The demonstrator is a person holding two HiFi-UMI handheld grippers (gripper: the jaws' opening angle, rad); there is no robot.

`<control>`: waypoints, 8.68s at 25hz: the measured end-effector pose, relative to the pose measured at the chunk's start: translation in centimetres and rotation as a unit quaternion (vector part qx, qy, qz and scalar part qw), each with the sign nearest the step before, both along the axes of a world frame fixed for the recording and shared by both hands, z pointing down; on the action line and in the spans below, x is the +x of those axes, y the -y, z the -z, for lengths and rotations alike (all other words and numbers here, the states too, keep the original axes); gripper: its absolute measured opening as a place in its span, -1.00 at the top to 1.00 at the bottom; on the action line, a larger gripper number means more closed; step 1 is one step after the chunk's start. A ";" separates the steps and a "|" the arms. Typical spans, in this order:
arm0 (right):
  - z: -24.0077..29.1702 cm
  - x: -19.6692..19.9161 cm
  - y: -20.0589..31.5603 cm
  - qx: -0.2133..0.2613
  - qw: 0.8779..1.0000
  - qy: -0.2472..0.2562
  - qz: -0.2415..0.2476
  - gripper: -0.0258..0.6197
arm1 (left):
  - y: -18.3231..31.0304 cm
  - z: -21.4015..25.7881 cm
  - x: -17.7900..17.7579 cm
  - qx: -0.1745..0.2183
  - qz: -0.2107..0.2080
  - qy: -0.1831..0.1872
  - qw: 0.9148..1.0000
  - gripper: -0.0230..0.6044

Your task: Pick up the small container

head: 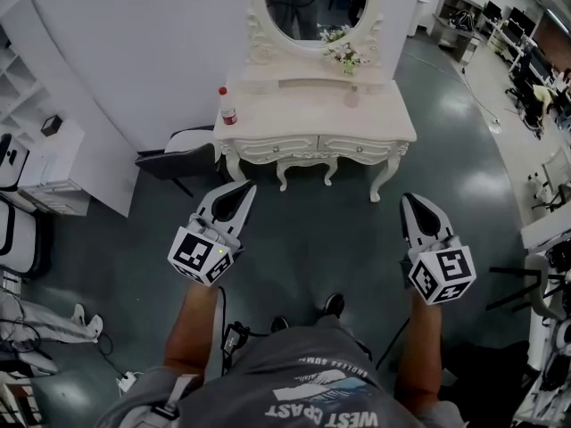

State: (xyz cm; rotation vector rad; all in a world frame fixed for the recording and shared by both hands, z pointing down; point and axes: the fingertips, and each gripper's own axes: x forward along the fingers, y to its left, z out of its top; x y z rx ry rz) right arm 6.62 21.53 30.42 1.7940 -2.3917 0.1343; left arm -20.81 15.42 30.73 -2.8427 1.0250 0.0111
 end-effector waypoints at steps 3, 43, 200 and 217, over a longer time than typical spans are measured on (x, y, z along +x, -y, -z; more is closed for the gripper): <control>-0.3 1.7 2.0 -0.003 1.000 0.006 0.015 0.84 | 1.2 0.1 1.6 -0.001 0.014 0.003 1.000 0.88; -3.6 12.8 19.3 -0.027 0.999 0.021 0.038 0.84 | 18.1 -1.1 14.8 -0.006 0.014 0.004 1.000 0.88; -21.2 12.9 61.5 -0.108 0.989 -0.039 0.091 0.45 | 42.4 -13.8 10.3 -0.150 0.102 0.025 0.983 0.88; -6.6 13.2 54.4 -0.048 0.994 -0.034 0.093 0.45 | 41.0 -8.6 9.1 -0.089 0.087 0.024 0.992 0.88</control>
